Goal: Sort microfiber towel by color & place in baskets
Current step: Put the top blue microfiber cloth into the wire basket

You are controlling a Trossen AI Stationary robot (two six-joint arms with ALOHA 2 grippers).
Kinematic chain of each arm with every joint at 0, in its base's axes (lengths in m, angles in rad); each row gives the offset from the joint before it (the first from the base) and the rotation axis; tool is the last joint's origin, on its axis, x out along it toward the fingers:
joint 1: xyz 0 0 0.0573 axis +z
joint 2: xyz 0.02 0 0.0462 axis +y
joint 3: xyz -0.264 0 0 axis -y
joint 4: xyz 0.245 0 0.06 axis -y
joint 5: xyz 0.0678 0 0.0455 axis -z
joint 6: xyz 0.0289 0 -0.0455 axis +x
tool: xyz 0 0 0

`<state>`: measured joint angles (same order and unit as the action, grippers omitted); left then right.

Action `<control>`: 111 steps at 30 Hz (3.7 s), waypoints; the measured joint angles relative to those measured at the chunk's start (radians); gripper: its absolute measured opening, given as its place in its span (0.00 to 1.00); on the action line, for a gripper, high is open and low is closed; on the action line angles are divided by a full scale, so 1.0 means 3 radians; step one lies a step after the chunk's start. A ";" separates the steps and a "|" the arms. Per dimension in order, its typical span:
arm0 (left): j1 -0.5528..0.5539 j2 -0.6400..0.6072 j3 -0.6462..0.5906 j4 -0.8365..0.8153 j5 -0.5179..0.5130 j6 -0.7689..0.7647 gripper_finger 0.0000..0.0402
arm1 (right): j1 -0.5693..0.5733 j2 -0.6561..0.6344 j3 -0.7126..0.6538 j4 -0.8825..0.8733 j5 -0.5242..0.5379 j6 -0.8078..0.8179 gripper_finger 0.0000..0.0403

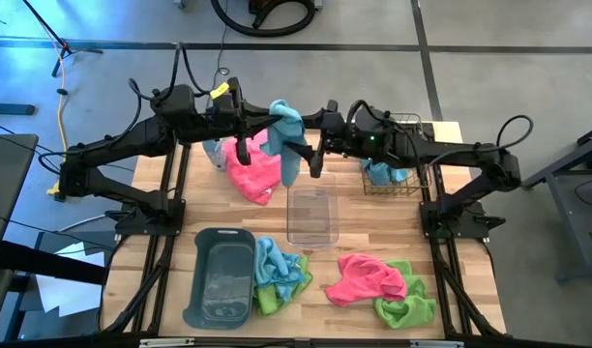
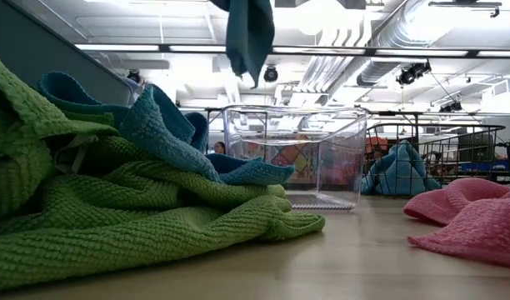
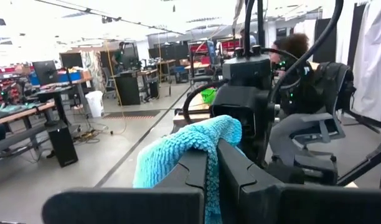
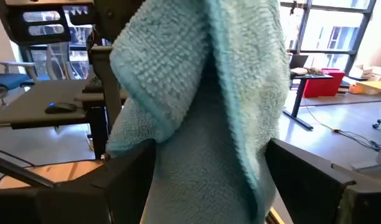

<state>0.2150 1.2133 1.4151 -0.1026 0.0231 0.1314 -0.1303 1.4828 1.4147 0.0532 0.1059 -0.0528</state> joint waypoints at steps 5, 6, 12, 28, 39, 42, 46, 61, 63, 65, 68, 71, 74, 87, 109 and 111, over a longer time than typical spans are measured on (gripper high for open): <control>0.0000 0.0000 0.0000 0.0100 0.0031 -0.0068 0.00 | 0.0000 0.0071 -0.0001 0.0121 -0.0195 0.0007 0.75; 0.0000 0.0000 0.0000 0.0122 0.0057 -0.0076 0.00 | 0.0000 0.0077 -0.0001 0.0116 -0.0197 0.0008 0.75; 0.0000 0.0001 0.0000 0.0175 0.0067 -0.0086 0.00 | 0.0000 0.0081 -0.0001 0.0147 -0.0218 0.0034 0.71; -0.0001 0.0153 0.0000 0.0311 0.0063 -0.0085 0.04 | 0.0006 0.0079 -0.0003 0.0159 -0.0476 0.0261 0.02; 0.0003 0.0150 0.0000 -0.0414 -0.0430 -0.0077 0.28 | -0.0099 -0.0227 -0.0008 -0.0390 -0.0411 0.0176 0.01; 0.0037 0.0141 0.0000 -0.0739 -0.0515 -0.0078 0.35 | -0.0139 -0.0380 -0.0008 -0.0645 -0.0254 0.0101 0.00; 0.0118 0.0098 0.0000 -0.1171 -0.0537 -0.0163 0.40 | -0.0196 -0.0611 -0.0008 -0.1125 -0.0058 0.0059 0.00; 0.0270 -0.0330 -0.0804 -0.0683 -0.0199 -0.0497 0.41 | -0.0244 -0.1877 -0.0943 -0.2194 0.0700 0.0542 0.00; 0.0254 -0.0450 -0.1058 -0.0363 -0.0178 -0.0602 0.41 | -0.0244 -0.2088 -0.1158 -0.2196 0.0740 0.0683 0.00; 0.0233 -0.0554 -0.1281 -0.0060 -0.0176 -0.0699 0.41 | -0.0244 -0.2271 -0.1325 -0.2166 0.0795 0.0784 0.00; 0.0205 -0.0685 -0.1541 0.0288 -0.0175 -0.0863 0.41 | -0.0252 -0.2451 -0.1475 -0.1993 0.0983 0.0839 0.00; 0.0182 -0.0778 -0.1703 0.0583 -0.0174 -0.0974 0.41 | -0.0380 -0.2497 -0.1475 -0.1872 0.1094 0.0704 0.00; 0.0173 -0.0799 -0.1745 0.0708 -0.0175 -0.1021 0.41 | -0.0671 -0.2409 -0.1368 -0.1897 0.1098 0.0689 0.00; 0.0173 -0.0801 -0.1745 0.0785 -0.0175 -0.1016 0.41 | -0.2242 -0.1405 -0.1191 -0.2858 0.0345 0.1151 0.00; 0.0173 -0.0797 -0.1747 0.0789 -0.0202 -0.0899 0.41 | -0.2641 -0.0082 -0.1186 -0.3663 -0.0380 0.0700 0.00; 0.0173 -0.0797 -0.1748 0.0855 -0.0201 -0.0984 0.41 | -0.2641 0.0050 -0.1186 -0.3660 -0.0383 0.0671 0.00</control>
<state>0.2668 0.9743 0.8906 0.1538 -0.0372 -0.1639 -0.9226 1.4980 1.0588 -1.0449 -0.0090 0.1486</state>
